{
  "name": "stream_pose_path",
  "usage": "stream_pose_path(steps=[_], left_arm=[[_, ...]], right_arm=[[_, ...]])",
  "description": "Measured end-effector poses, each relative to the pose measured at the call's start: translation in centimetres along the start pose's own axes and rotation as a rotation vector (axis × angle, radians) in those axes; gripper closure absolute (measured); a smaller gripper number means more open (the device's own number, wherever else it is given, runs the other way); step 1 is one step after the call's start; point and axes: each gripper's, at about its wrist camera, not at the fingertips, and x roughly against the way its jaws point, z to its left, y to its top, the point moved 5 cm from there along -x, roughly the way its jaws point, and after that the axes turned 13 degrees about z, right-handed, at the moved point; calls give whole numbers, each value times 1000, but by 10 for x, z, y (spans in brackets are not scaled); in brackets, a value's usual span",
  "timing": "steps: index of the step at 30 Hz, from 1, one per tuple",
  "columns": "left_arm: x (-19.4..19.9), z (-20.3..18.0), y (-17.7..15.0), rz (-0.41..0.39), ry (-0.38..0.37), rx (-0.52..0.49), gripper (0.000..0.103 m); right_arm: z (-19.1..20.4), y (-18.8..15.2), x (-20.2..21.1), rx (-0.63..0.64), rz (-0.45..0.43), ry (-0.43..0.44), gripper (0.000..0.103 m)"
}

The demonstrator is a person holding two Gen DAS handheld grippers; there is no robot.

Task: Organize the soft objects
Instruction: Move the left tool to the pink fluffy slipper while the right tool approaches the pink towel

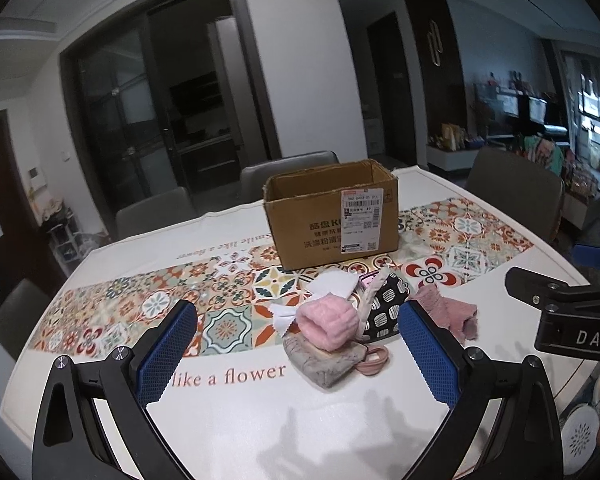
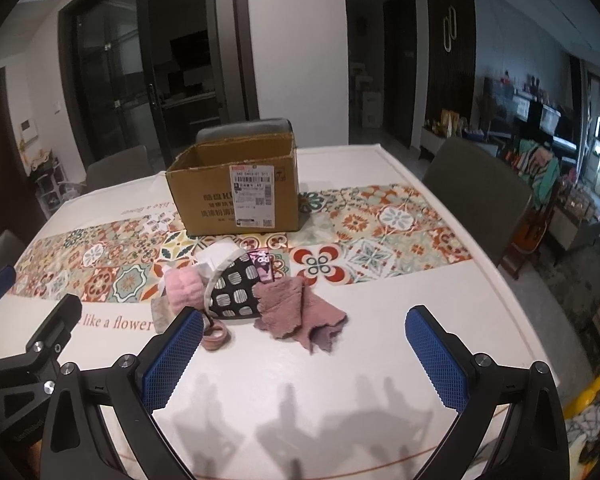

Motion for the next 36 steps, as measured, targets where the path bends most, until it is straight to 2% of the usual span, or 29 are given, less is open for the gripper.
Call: stream_pose_path(steps=[6, 10, 14, 22, 27, 36], left_arm=[[-34, 6, 8, 45, -68, -49, 4], [-53, 8, 9, 69, -87, -75, 6], [-74, 4, 8, 132, -123, -80, 12], [-107, -13, 4, 234, -150, -42, 25], [-124, -21, 0, 267, -147, -11, 31], [-155, -24, -9, 331, -147, 59, 33]], right_arm=[[6, 10, -31, -57, 64, 6, 1], [13, 16, -49, -82, 103, 6, 1], [19, 19, -63, -84, 134, 4, 1], [12, 24, -100, -44, 221, 34, 1], [6, 27, -128, -21, 281, 75, 3], [3, 27, -172, 43, 363, 87, 6]])
